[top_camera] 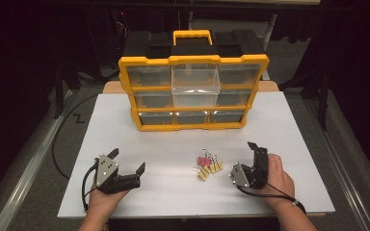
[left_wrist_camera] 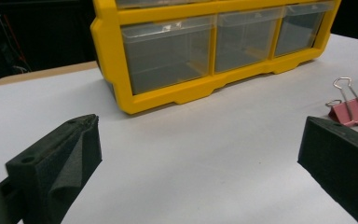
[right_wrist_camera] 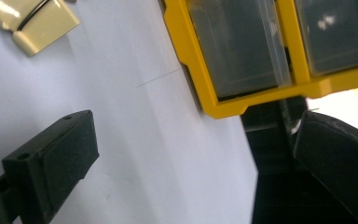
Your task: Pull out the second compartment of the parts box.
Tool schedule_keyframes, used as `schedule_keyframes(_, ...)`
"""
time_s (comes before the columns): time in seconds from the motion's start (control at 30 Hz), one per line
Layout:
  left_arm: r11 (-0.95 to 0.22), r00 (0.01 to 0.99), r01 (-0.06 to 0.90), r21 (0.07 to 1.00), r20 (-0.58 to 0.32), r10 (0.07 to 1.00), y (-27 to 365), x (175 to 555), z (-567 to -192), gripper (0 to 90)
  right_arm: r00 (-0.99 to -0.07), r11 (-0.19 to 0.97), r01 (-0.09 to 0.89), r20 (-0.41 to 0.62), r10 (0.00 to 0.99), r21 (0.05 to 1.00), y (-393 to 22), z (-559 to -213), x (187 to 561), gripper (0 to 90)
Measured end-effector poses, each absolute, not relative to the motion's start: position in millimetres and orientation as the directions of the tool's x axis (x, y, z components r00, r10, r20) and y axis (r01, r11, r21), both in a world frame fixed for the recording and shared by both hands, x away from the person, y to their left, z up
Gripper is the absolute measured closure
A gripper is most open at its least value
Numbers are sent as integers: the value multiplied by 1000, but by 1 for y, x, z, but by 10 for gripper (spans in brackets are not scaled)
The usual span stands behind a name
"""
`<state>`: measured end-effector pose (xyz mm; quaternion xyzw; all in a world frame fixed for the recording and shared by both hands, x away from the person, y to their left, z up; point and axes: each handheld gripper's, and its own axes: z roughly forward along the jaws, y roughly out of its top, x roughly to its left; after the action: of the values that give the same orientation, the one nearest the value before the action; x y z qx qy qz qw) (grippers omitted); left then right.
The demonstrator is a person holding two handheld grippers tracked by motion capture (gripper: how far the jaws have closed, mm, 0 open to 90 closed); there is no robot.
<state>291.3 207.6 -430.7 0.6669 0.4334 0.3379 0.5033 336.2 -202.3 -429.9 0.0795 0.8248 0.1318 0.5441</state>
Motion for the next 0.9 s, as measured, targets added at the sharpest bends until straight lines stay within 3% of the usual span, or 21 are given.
schedule_keyframes(0.07, -117, 381, 243, 963, 16, 924, 208, 292, -431, 3, -420, 937, -2, -851, 315, 348, -206, -428, 339, 7)
schedule_keyframes(0.13, -118, 367, 250, 961, 19, 930, 209, 292, -431, 3, -452, 891, 36, -788, 419, 453, -209, -429, 340, 7)
schedule_keyframes(0.27, -111, 351, 267, 957, 10, 936, 211, 293, -431, 3, -461, 849, 79, -736, 497, 523, -216, -428, 344, 7)
schedule_keyframes(0.47, -117, 345, 269, 956, 18, 939, 212, 294, -432, 3, -474, 696, 175, -560, 679, 696, -227, -425, 349, 7)
schedule_keyframes(0.9, -115, 361, 260, 959, 14, 933, 209, 296, -433, 3, -546, 426, 310, -207, 812, 850, -240, -425, 358, 7)
